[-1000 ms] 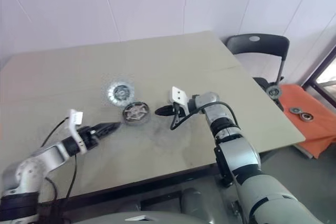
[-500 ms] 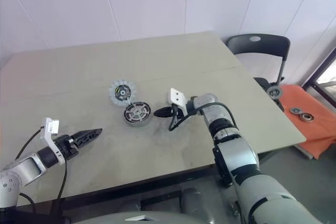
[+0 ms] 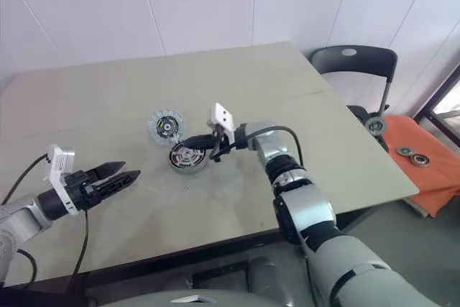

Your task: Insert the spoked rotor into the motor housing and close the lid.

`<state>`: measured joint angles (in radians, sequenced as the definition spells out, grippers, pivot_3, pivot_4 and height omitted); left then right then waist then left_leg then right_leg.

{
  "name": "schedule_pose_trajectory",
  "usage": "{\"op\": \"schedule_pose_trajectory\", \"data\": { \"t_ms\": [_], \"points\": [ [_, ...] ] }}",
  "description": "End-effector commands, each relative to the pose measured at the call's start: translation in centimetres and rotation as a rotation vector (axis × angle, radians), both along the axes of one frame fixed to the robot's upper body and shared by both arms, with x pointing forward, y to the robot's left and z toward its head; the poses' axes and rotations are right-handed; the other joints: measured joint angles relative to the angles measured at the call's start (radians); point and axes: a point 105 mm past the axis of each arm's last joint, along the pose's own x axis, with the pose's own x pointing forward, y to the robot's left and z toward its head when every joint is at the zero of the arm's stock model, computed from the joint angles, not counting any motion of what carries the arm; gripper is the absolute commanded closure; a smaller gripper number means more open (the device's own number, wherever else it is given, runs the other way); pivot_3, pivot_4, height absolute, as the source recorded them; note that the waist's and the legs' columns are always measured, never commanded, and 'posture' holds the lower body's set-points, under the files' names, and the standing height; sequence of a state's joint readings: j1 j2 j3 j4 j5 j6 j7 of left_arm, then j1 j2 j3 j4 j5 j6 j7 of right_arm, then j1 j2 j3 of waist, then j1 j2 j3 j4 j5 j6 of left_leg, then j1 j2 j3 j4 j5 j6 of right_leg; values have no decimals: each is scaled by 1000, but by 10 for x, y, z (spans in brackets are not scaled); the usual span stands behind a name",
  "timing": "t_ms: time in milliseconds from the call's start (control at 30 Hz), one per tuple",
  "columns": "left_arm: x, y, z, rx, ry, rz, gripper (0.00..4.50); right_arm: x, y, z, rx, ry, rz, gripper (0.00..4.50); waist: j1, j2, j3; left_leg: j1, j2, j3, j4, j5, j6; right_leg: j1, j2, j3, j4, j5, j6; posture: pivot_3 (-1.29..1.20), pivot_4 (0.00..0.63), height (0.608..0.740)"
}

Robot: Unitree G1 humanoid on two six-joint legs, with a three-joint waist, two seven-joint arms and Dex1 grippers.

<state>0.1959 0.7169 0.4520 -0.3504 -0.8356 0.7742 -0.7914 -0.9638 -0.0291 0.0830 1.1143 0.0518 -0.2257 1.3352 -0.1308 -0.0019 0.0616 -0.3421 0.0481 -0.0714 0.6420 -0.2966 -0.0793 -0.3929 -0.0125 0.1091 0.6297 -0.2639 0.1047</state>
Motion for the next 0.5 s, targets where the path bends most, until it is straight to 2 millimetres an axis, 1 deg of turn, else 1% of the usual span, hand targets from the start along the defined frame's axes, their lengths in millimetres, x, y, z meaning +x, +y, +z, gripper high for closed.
{"op": "schedule_pose_trajectory", "data": {
  "t_ms": [33, 133, 267, 400, 500],
  "points": [
    [-2, -2, 21, 105, -100, -66, 17, 2, 11, 11, 5, -57, 0, 4500, 1, 1, 0, 0, 0, 0, 0, 0, 0, 0, 0, 0, 0, 0, 0, 0, 0, 740],
    [-4, -2, 25, 156, -125, -96, 17, 2, 22, 12, 11, -63, -10, 4500, -1, 1, 1, 0, 0, 0, 0, 0, 0, 0, 0, 0, 0, 0, 0, 0, 0, 740],
    [-6, -3, 25, 183, -139, -117, 17, 5, 29, 9, -5, -71, -42, 4500, -3, 2, 1, 0, 0, 0, -1, 0, 0, -1, 0, 0, 0, 0, 0, 0, 0, 740],
    [-15, -7, 12, 225, -132, -178, 17, 4, 35, 4, -30, -89, -58, 4500, -3, 2, 1, 0, 0, 0, -3, 0, 0, -1, 0, 0, 0, 0, 0, 0, 0, 740],
    [-23, -5, -4, 261, -95, -221, 17, 5, 37, 4, -36, -105, -64, 4500, -2, 2, 1, 0, 0, 0, -5, 0, 0, -3, 0, 0, 0, -1, -1, 0, 0, 740]
  ]
}}
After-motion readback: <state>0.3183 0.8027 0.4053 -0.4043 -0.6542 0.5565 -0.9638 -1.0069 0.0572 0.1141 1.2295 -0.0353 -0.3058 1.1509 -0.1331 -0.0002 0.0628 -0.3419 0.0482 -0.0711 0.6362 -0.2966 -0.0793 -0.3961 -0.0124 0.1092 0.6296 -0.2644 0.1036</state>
